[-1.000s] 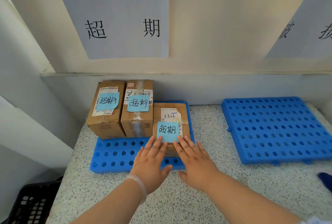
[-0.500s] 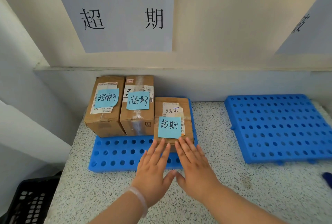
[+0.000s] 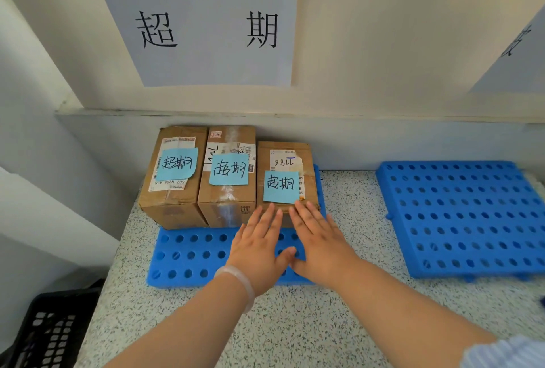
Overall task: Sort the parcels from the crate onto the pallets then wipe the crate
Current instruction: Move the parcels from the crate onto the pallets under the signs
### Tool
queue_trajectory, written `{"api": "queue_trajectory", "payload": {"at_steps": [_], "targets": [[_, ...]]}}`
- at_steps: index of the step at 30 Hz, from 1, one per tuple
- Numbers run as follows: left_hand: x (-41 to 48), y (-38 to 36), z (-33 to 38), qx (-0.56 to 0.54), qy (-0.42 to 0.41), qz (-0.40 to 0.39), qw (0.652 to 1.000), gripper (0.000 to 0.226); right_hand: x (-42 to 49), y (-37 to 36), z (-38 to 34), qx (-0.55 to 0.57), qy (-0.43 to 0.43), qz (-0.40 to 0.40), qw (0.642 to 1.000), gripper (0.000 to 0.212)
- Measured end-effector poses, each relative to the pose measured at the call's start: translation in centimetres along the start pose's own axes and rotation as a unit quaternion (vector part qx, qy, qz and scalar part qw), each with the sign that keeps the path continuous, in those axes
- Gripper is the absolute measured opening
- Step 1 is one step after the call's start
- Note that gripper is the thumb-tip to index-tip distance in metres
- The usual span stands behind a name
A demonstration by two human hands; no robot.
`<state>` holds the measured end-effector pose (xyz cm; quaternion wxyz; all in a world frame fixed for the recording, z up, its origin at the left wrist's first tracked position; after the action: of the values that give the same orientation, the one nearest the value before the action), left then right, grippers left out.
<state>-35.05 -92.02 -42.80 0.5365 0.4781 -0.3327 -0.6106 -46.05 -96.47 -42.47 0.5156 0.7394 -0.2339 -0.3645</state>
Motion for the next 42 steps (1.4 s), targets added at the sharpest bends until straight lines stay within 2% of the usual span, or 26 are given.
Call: {"api": "queue_trajectory", "payload": {"at_steps": [6,9,11,13,19,29,35,42], "targets": [[-0.1,0.8,0.1,-0.023,0.001,0.004,1.000,0.078,-0.4,1.0,-0.1,0.011,0.010,0.027,1.000,0.100],[-1.2,0.9,0.5,0.006,-0.005,0.013,1.000,0.093,-2.6,1.1,0.2,0.022,0.000,0.041,0.999,0.103],[-1.8,1.0,1.2,0.027,-0.009,0.017,0.999,0.088,-4.4,1.0,0.6,0.026,-0.012,0.046,0.999,0.103],[-2.5,1.1,2.7,0.046,-0.018,0.020,0.999,0.083,-6.3,0.8,1.2,0.030,-0.025,0.056,0.998,0.102],[-4.6,0.8,9.7,0.085,-0.078,0.029,0.993,0.088,-13.8,1.0,3.4,0.024,-0.073,0.090,0.993,0.100],[-8.8,-3.0,28.9,0.086,-0.267,0.002,0.960,0.086,-32.2,1.3,12.6,0.030,-0.260,0.123,0.957,0.096],[-14.8,-5.9,44.7,0.092,-0.402,-0.007,0.911,0.084,-47.1,0.7,17.9,0.051,-0.398,0.149,0.904,0.095],[-24.8,-11.7,59.9,0.068,-0.507,-0.043,0.858,0.085,-64.8,-1.9,21.7,0.070,-0.498,0.204,0.840,0.097]]}}
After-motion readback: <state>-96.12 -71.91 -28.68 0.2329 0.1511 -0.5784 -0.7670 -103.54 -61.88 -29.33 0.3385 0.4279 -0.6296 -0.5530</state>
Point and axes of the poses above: each hand's wrist, its own x-axis towards the middle knuckle, its own y-axis out of the back of the hand, z = x × y, the point moved 8 cm from there along x, towards the middle knuckle
